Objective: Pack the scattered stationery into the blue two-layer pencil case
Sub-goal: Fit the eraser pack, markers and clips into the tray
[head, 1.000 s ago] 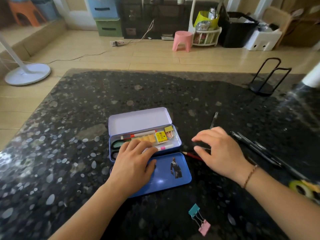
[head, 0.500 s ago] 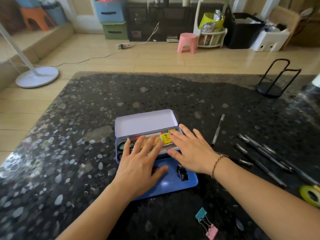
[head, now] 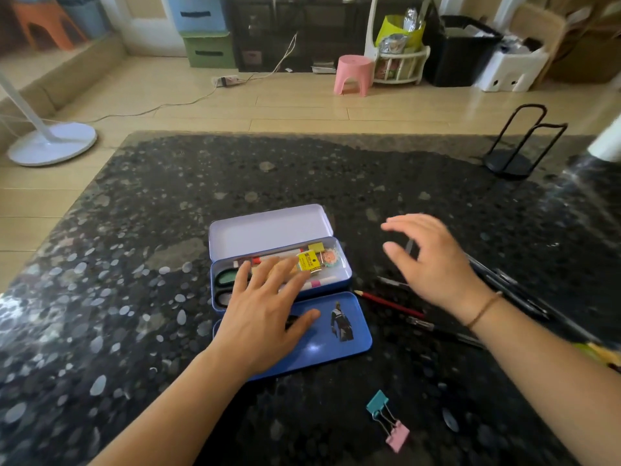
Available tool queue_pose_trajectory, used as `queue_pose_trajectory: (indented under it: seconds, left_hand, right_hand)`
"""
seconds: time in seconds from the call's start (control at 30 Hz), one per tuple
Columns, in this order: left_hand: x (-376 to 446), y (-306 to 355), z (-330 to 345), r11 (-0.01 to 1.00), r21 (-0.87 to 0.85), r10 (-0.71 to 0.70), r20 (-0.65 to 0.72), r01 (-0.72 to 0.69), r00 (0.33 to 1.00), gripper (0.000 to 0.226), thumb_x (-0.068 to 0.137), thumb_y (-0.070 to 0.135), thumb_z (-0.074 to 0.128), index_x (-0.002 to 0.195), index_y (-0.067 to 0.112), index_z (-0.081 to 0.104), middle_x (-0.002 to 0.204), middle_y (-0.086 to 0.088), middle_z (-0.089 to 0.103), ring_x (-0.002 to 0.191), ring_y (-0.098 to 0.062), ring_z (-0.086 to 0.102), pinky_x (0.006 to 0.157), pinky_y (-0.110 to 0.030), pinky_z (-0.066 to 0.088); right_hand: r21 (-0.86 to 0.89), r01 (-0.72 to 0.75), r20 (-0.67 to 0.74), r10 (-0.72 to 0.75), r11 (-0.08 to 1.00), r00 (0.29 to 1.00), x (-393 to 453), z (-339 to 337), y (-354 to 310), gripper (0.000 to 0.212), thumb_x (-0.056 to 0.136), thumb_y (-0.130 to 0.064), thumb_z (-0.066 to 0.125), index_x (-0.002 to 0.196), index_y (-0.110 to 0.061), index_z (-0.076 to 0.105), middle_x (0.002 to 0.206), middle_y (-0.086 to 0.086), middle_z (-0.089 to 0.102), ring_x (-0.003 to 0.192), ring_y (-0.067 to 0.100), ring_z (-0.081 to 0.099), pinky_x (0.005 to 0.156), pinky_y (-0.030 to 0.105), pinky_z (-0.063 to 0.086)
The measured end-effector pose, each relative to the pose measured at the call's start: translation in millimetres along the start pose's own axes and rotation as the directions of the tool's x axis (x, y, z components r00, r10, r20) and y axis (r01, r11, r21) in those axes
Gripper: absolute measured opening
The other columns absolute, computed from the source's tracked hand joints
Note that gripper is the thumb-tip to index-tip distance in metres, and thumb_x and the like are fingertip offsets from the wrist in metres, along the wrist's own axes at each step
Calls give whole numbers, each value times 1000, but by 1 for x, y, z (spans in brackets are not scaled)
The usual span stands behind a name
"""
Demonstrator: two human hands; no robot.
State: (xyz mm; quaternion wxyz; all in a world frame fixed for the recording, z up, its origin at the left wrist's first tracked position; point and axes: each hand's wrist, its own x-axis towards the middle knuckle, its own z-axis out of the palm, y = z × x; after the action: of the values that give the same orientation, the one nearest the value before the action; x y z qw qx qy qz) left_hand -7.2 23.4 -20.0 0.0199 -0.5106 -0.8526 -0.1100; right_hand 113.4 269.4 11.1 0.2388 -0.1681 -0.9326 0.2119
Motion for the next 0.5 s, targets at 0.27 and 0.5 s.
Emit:
queue_pose_trajectory:
  seconds: [0.27,0.5]
  left_hand:
    - [-15,70,12,872,-193,461,19,-449,887,33,92,45,51,122,31,59,133,10,53,130,-19,41,107,-46,32]
    - [-28,83,-8,802,-192,595,186,-565,782,44,83,55,52,120,33,59,134,13,46,127,-17,34,110,-37,21]
  right_hand:
    - [-287,-86,223,154,954,963,-76,-70,33,18,85,-21,65,100,-30,70,97,-14,67,93,8,54,84,30,47]
    - [-158,36,552,58,987,832,-145,-71,-25,32,88,-57,49,114,-42,58,101,-24,57,97,-4,46,83,19,44]
